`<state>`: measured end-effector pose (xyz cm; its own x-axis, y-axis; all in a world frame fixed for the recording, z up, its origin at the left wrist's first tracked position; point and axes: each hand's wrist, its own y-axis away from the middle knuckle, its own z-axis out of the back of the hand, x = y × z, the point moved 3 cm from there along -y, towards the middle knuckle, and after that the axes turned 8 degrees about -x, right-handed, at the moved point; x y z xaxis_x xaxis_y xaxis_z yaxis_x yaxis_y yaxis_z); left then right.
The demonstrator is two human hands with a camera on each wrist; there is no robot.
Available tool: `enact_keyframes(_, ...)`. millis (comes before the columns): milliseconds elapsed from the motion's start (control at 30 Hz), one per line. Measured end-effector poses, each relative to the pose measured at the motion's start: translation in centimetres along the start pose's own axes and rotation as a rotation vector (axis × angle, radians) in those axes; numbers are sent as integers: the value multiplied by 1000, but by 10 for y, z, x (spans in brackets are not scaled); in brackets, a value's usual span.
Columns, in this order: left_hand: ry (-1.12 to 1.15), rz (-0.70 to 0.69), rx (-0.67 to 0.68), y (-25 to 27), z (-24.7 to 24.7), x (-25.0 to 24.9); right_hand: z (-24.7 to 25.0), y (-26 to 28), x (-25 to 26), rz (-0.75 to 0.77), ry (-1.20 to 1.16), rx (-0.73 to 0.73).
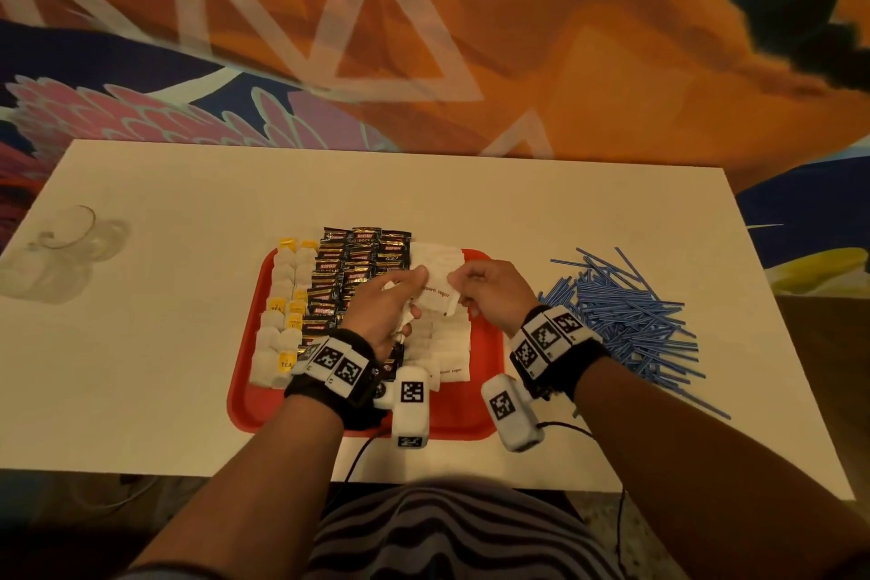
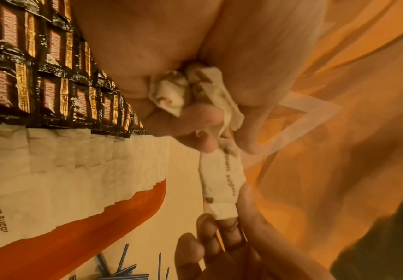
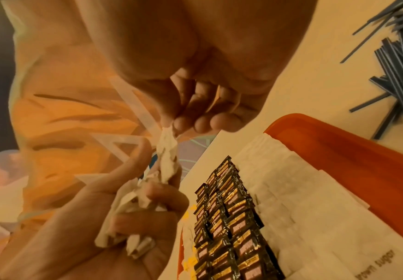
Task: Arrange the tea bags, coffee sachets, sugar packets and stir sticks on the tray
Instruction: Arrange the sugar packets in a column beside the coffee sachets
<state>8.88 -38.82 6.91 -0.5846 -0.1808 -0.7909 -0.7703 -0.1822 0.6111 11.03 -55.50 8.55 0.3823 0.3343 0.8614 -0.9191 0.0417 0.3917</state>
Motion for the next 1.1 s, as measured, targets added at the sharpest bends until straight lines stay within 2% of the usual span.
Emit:
enact_keyframes(100,-5,-19,-39,-3,5,2,-1,-2,-5,0,-24,-71)
enact_keyframes(167,0,-23,-52,-4,5,5,-4,-2,-9,-68,-159,-134)
enact_keyframes(267,-8,-65,-71,-2,5,7,-13,3,-14,-263,-360,-24)
enact_keyframes(300,-15,-79,-71,-2,5,8,-16,6,-16,-293,-350,32)
enact_keyframes(367,-36,-103,-82,-1,5,10,-19,11,-20,-259,-307,93)
enact_keyframes(500,-106,-128,-107,0,8,16,-19,14,-29,-191,-303,33)
enact_keyframes(667,-252,-148,-104,-1,15,36,-24,20,-56,-210,-204,-16)
enact_keyframes(867,-388,-46,-80,-2,24,71,-32,26,-97,-255,-8,2)
enact_keyframes(967,-462,-54,-89,-1,29,82,-32,28,-118,-274,160,34)
enact_keyframes(1100,-422,-3,-111,-4,40,92,-35,30,-144,-346,216,0)
